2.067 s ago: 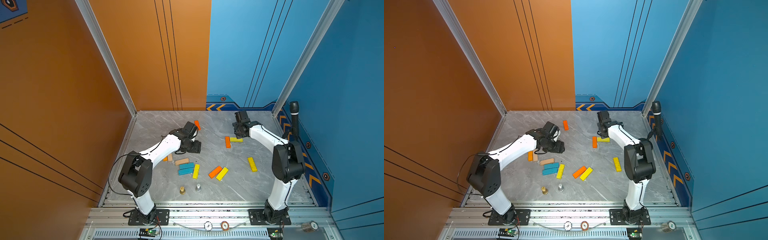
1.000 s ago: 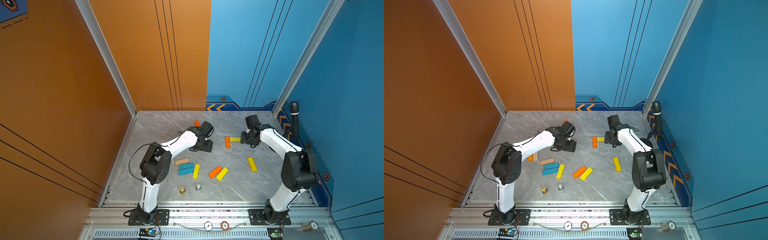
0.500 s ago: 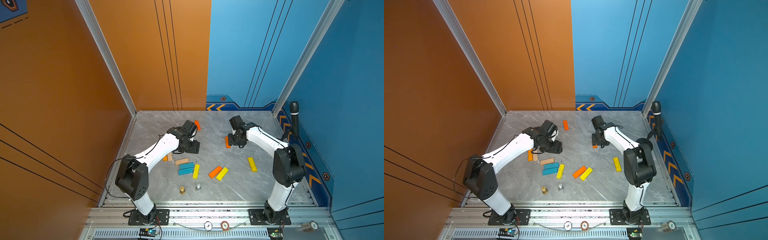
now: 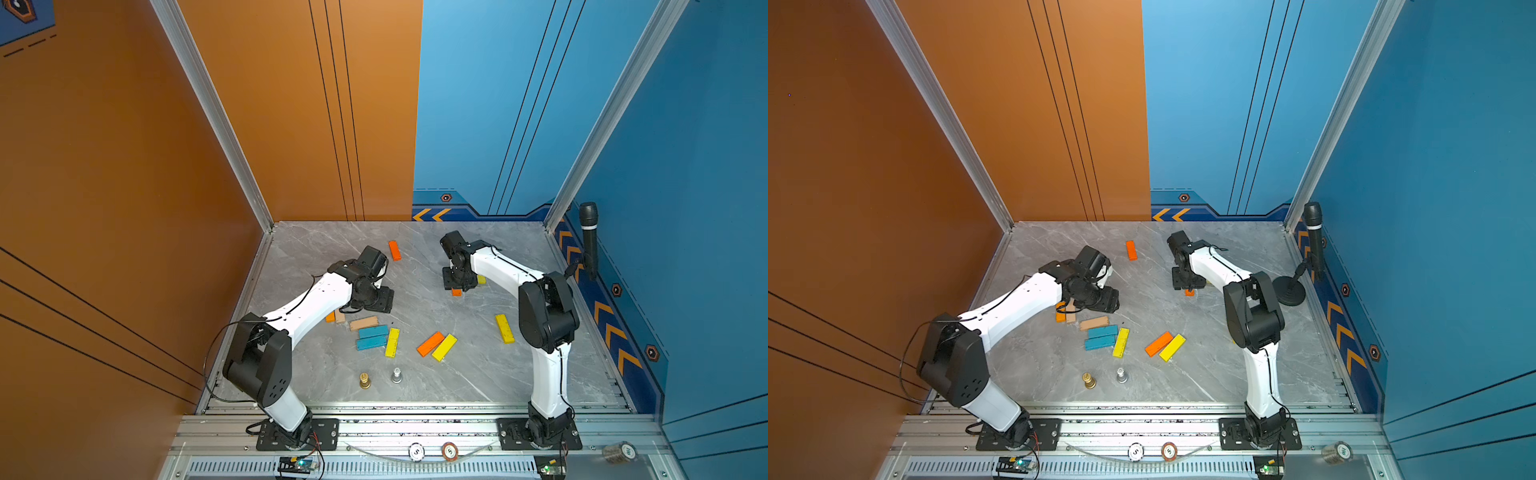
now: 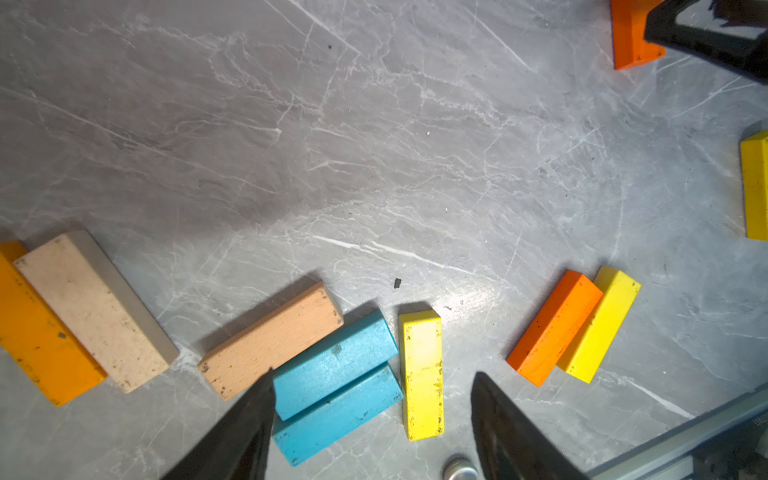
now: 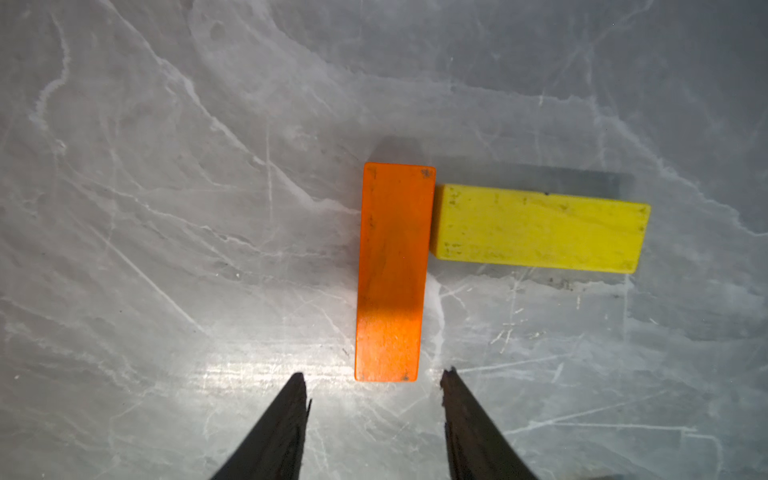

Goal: Assemble the number 6 with building blocks
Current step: Adjust the building block at the center of the board.

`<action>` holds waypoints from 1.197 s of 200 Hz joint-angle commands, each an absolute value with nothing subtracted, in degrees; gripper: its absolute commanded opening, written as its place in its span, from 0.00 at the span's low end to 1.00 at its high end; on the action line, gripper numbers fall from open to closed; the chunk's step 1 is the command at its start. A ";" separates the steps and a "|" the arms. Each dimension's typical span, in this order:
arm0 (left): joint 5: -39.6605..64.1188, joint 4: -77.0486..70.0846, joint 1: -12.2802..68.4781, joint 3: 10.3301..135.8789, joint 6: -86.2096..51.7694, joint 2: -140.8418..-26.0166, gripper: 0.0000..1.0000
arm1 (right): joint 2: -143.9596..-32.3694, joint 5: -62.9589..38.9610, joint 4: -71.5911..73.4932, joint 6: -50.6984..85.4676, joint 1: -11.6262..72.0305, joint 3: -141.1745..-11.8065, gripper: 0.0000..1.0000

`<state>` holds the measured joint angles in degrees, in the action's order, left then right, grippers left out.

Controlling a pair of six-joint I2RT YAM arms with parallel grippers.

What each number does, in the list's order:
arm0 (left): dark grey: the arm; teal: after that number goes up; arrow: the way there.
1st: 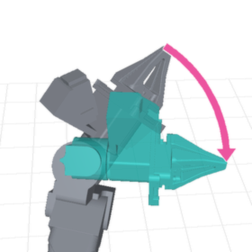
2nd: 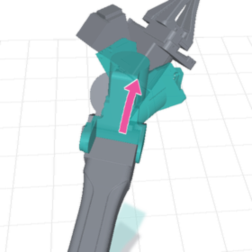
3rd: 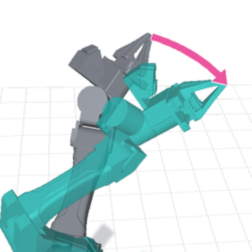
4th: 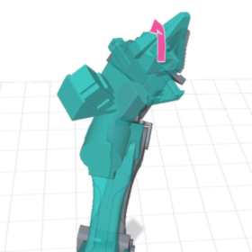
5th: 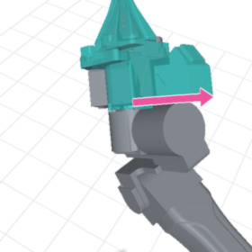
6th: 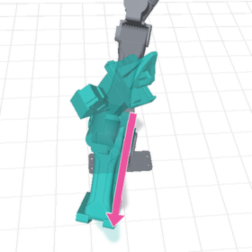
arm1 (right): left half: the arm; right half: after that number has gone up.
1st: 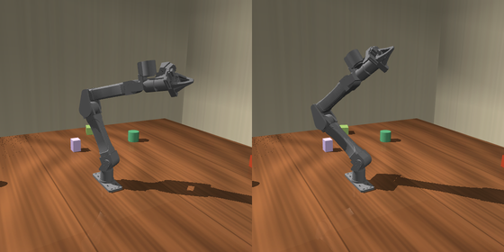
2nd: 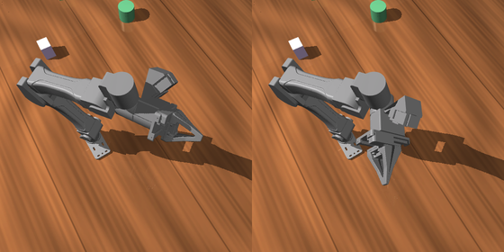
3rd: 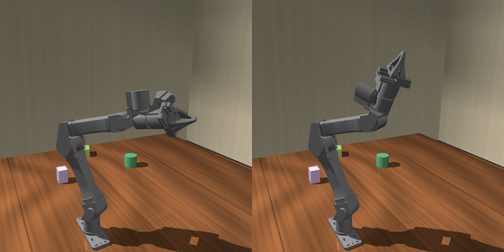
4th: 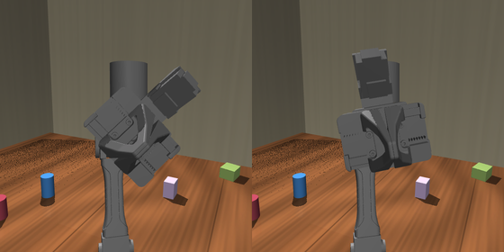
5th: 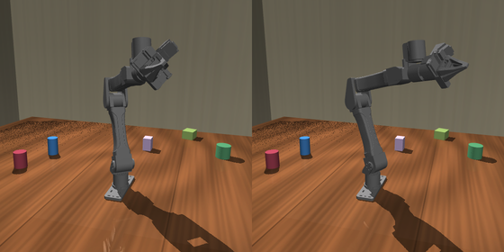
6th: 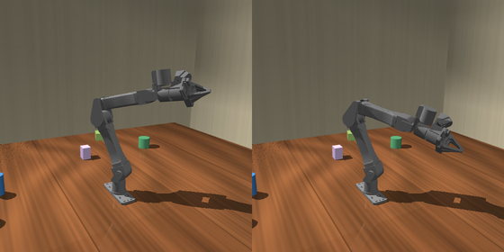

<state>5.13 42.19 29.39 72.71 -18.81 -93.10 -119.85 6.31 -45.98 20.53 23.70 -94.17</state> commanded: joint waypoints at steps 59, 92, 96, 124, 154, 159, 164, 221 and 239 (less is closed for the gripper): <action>5.21 41.22 28.83 72.77 -17.92 -93.48 0.74 | -123.65 7.32 -48.36 20.91 22.63 -97.08 0.51; 5.04 41.17 28.72 72.81 -17.86 -93.61 0.75 | -124.81 6.32 -48.09 21.14 22.62 -97.86 0.50; 4.93 41.21 28.68 72.78 -17.87 -93.68 0.74 | -124.95 6.25 -48.03 21.18 22.59 -97.91 0.50; 4.78 41.22 28.56 72.83 -17.91 -93.61 0.75 | -125.74 5.96 -47.76 21.52 22.56 -98.00 0.47; 5.01 41.07 28.57 72.78 -18.03 -93.78 0.75 | -126.29 5.79 -47.64 21.62 22.50 -97.64 0.40; 5.01 41.13 28.56 72.77 -18.07 -93.72 0.74 | -126.26 5.80 -47.59 21.62 22.49 -97.56 0.39; 5.09 41.06 28.56 72.73 -18.10 -93.71 0.75 | -126.34 5.80 -47.64 21.70 22.50 -97.47 0.37; 5.21 40.89 28.56 72.69 -18.19 -93.80 0.75 | -125.52 5.89 -47.05 21.97 22.50 -95.90 0.34; 5.34 40.93 28.56 72.75 -18.28 -93.92 0.75 | -125.25 5.95 -47.08 21.99 22.42 -95.56 0.34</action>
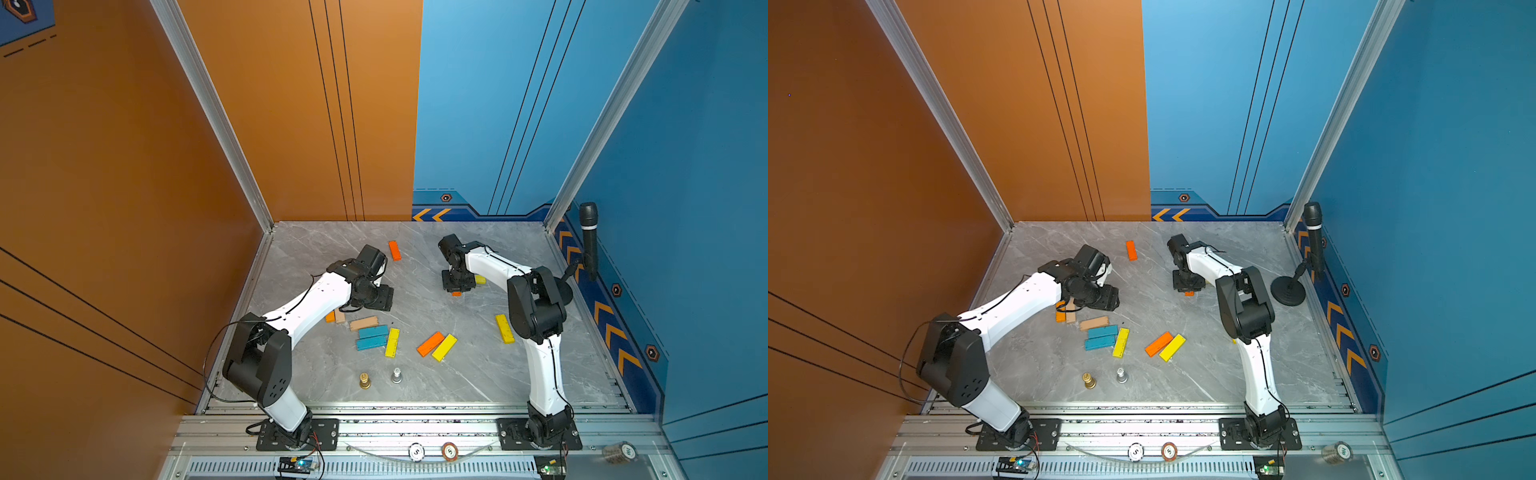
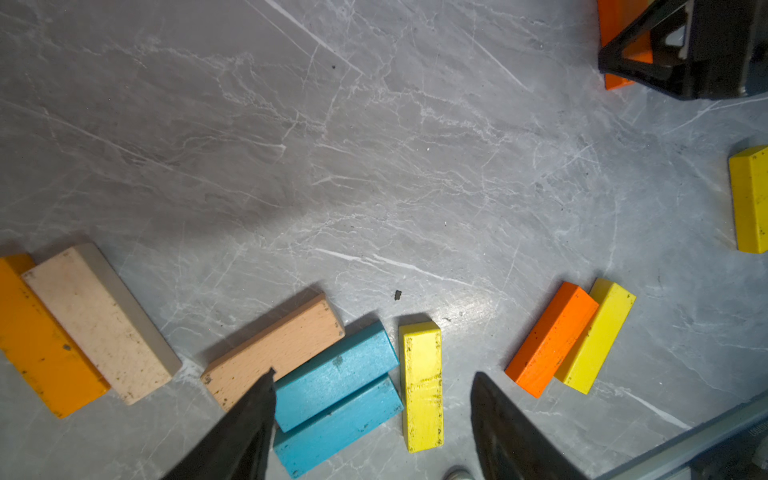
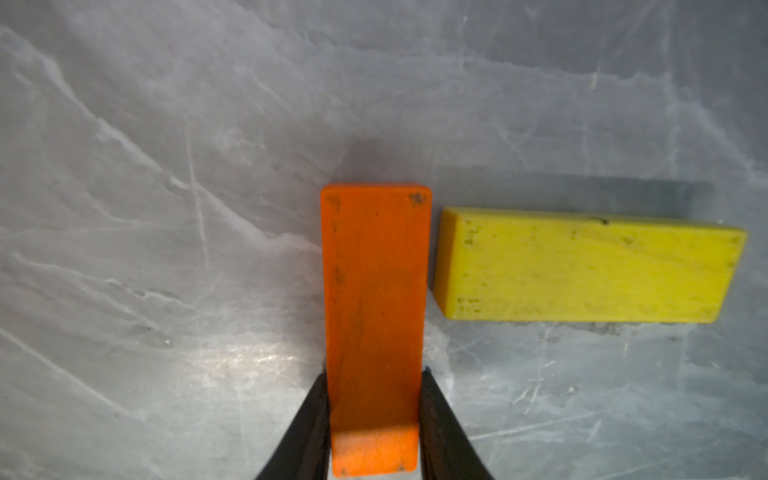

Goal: Assemble the number 6 with building blocks
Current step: Adjust the building block at the center of the board.

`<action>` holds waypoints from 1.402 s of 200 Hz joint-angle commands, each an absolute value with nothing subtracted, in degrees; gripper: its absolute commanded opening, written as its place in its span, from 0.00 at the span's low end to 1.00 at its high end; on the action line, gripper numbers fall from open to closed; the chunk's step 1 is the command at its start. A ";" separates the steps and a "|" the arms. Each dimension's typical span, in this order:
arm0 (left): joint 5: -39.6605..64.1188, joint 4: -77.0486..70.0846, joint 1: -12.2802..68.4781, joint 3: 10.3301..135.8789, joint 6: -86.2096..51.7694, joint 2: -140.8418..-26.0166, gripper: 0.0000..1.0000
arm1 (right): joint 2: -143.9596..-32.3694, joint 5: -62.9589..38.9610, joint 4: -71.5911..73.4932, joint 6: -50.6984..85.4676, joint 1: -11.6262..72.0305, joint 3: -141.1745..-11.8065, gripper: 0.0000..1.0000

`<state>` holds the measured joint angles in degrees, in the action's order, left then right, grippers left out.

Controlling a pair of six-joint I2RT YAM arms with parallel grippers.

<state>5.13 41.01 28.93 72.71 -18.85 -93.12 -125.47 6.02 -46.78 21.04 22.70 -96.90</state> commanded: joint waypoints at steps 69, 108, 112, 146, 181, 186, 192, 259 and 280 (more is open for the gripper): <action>5.19 40.83 28.85 72.60 -18.28 -93.86 0.74 | -123.56 6.26 -46.48 22.40 22.41 -93.15 0.32; 5.08 40.79 29.18 72.60 -18.26 -93.66 0.74 | -123.18 6.38 -46.19 23.02 22.50 -92.40 0.31; 5.02 40.86 29.26 72.54 -18.27 -93.63 0.74 | -123.22 6.33 -46.23 23.15 22.50 -92.37 0.31; 4.93 40.85 29.50 72.43 -18.20 -93.56 0.75 | -122.83 6.29 -46.05 23.47 22.50 -91.77 0.28; 4.94 40.87 29.61 72.43 -18.24 -93.39 0.74 | -122.09 6.63 -45.96 23.57 22.45 -91.30 0.28; 4.86 40.80 29.62 72.42 -18.27 -93.37 0.75 | -122.00 6.63 -45.93 23.57 22.41 -91.17 0.28; 4.90 40.80 29.60 72.42 -18.25 -93.37 0.75 | -121.85 6.68 -45.97 23.57 22.41 -91.01 0.28; 4.89 40.82 29.85 72.43 -18.19 -93.39 0.75 | -121.47 7.01 -45.79 23.64 22.33 -90.22 0.28; 4.84 40.87 29.87 72.53 -18.18 -93.51 0.74 | -121.28 7.09 -45.69 23.82 22.24 -90.02 0.28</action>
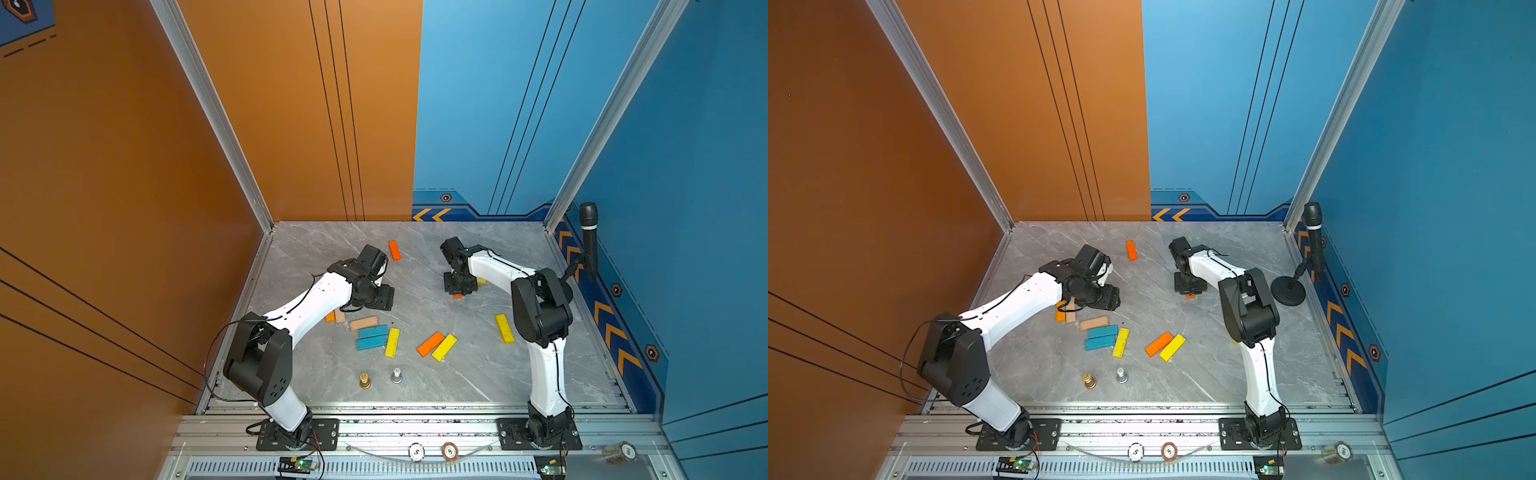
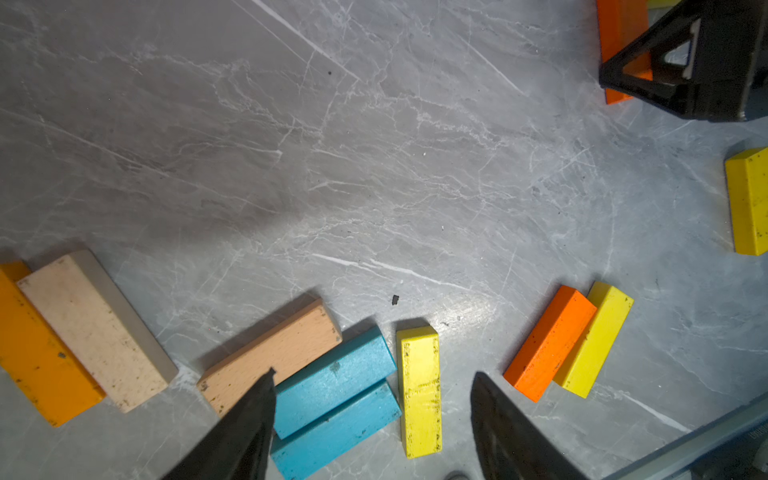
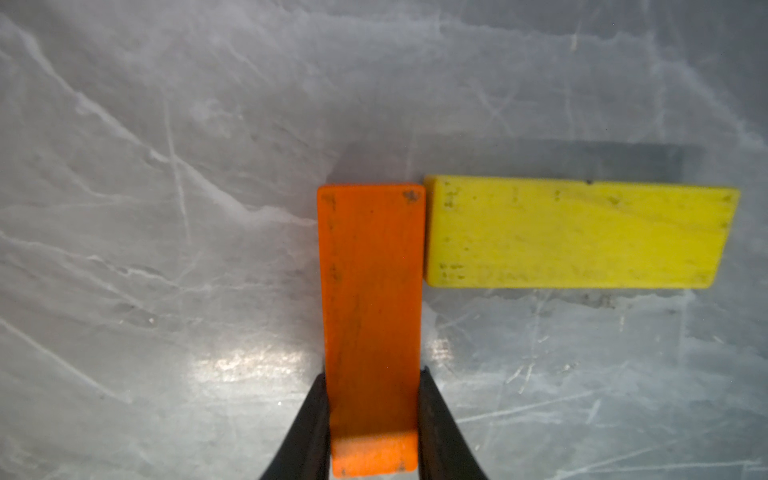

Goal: Assemble the number 6 with building blocks
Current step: Adjust the building block at the center of the board.

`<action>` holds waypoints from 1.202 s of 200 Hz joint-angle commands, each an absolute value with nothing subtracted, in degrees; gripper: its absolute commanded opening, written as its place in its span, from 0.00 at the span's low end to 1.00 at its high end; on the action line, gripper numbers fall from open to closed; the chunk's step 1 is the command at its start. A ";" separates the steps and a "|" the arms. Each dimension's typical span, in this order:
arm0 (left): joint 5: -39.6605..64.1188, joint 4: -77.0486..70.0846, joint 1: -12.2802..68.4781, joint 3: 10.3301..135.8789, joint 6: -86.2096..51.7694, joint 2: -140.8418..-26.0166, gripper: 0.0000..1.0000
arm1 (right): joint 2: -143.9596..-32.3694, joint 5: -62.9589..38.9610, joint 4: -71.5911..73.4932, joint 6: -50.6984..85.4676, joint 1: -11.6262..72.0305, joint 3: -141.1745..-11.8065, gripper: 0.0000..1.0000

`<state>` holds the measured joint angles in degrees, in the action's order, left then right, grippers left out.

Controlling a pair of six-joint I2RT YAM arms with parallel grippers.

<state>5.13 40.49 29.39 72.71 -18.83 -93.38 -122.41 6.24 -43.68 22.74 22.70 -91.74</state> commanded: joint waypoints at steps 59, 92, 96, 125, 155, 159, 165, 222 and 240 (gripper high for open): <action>4.73 40.86 30.01 72.52 -18.11 -93.65 0.75 | -121.27 7.01 -45.27 24.08 22.15 -89.83 0.31; 4.53 40.84 29.92 72.68 -18.01 -93.71 0.75 | -120.42 5.82 -45.86 23.09 22.24 -92.82 0.45; 4.52 40.87 29.95 72.62 -18.00 -93.69 0.75 | -120.15 5.70 -46.23 22.91 22.24 -93.43 0.46; 4.39 40.84 29.77 72.62 -17.99 -93.58 0.75 | -115.98 6.19 -49.02 21.76 22.24 -97.22 0.54; 4.24 40.81 29.78 72.51 -17.93 -93.14 0.75 | -107.65 8.86 -49.88 21.12 21.16 -91.88 0.58; 4.22 40.82 29.79 72.51 -17.93 -93.05 0.75 | -106.29 9.00 -49.82 21.16 20.80 -90.21 0.58; 4.34 40.82 29.72 72.52 -17.93 -92.95 0.75 | -104.39 9.46 -49.80 21.18 20.22 -88.04 0.59; 5.73 40.61 29.69 72.87 -18.35 -93.69 0.75 | -92.11 9.64 -48.62 23.04 13.58 -67.11 0.61; 5.64 40.60 29.79 72.86 -18.37 -93.85 0.75 | -90.99 9.00 -48.36 23.64 12.71 -63.26 0.62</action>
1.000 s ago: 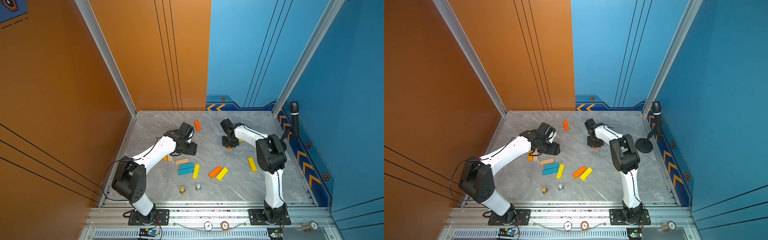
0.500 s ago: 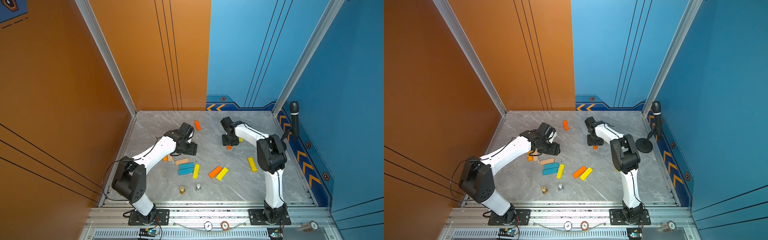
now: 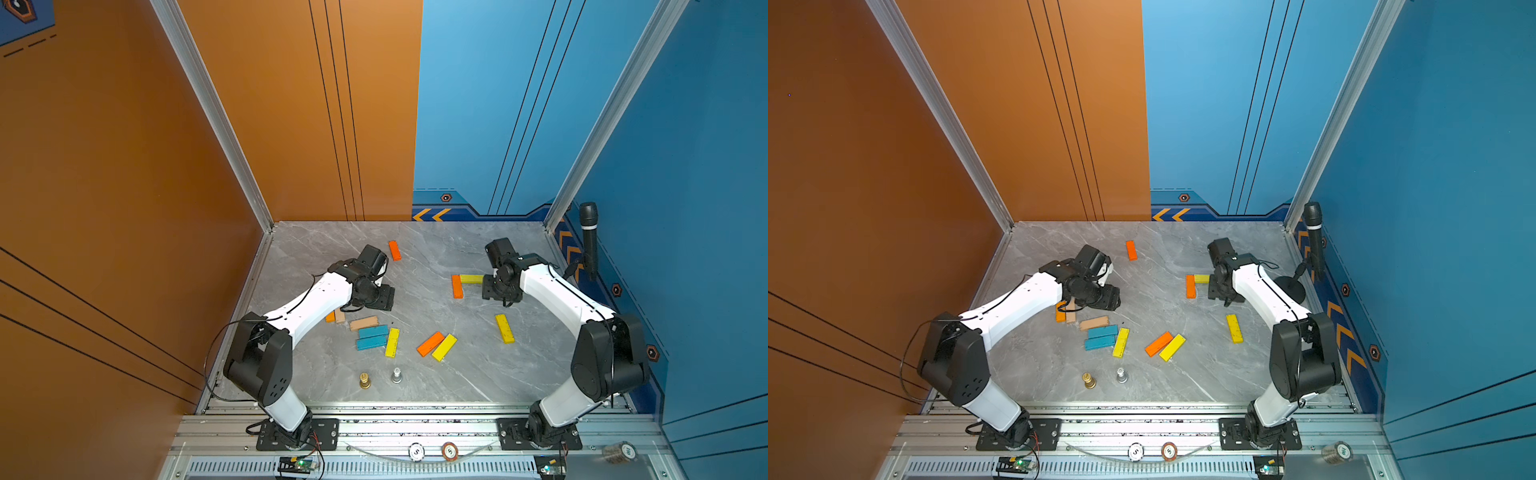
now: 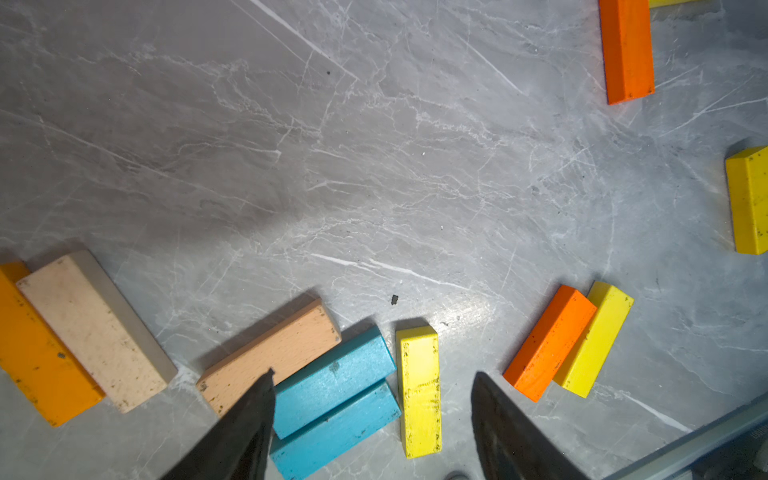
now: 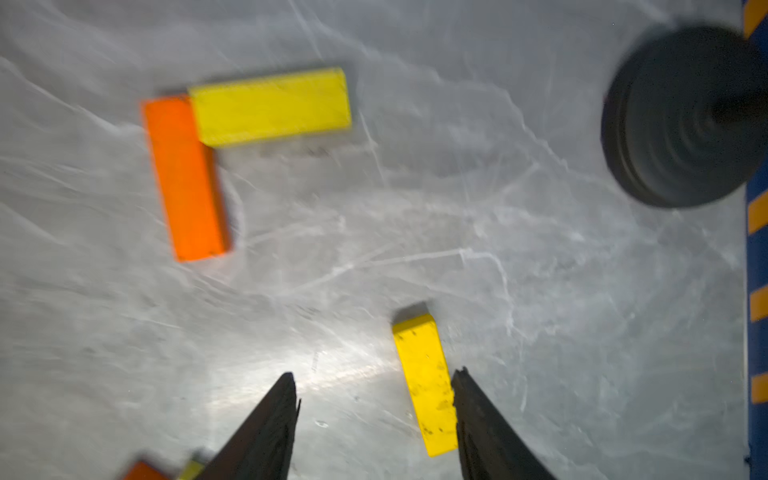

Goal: Assemble the number 6 with building blocks
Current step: Adjust the building block at the center of the board, then pick up the building block from the center of the board.

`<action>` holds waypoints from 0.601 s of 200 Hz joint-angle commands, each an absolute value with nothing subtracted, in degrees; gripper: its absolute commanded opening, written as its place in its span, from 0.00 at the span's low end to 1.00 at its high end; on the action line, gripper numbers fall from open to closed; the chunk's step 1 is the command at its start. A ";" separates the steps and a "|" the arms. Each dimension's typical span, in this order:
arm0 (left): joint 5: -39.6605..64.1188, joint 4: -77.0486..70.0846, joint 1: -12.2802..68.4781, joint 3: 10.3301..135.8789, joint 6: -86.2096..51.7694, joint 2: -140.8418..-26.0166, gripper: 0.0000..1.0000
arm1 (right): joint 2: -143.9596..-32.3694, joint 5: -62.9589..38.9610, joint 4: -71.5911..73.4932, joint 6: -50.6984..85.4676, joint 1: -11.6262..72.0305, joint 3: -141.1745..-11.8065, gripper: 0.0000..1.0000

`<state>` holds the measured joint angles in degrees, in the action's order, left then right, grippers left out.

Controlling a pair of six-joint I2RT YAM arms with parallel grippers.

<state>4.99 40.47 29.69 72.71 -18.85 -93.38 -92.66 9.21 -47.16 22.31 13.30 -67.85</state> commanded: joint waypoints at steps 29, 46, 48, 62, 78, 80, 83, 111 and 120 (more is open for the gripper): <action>5.06 40.61 30.17 72.73 -18.34 -93.55 0.75 | -90.87 7.63 -47.74 23.60 11.72 -59.78 0.63; 4.69 40.64 30.49 72.65 -18.28 -93.46 0.75 | -91.22 6.90 -47.07 23.47 11.19 -58.69 0.63; 4.73 40.64 30.47 72.61 -18.28 -93.44 0.75 | -91.29 6.82 -46.99 23.47 11.10 -58.57 0.63; 4.35 40.60 30.78 72.58 -18.19 -93.26 0.75 | -91.70 5.81 -46.00 23.27 10.60 -57.86 0.62; 4.01 40.62 30.93 72.43 -18.10 -93.04 0.75 | -92.66 4.84 -45.10 22.94 10.20 -57.24 0.61; 4.04 40.59 31.00 72.45 -18.06 -93.02 0.75 | -92.77 4.75 -44.96 22.94 10.15 -57.18 0.61; 3.98 40.54 31.01 72.42 -18.02 -92.93 0.75 | -93.05 4.66 -44.85 22.81 10.09 -57.07 0.60; 3.18 40.63 31.01 72.33 -17.93 -92.56 0.75 | -95.04 3.37 -43.66 21.81 9.40 -56.76 0.58; 3.04 40.67 31.09 72.30 -17.80 -92.55 0.75 | -95.68 3.09 -43.56 21.54 9.14 -56.78 0.57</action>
<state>4.64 40.47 30.79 72.71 -18.83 -93.36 -93.67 4.89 -44.86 22.31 9.93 -57.34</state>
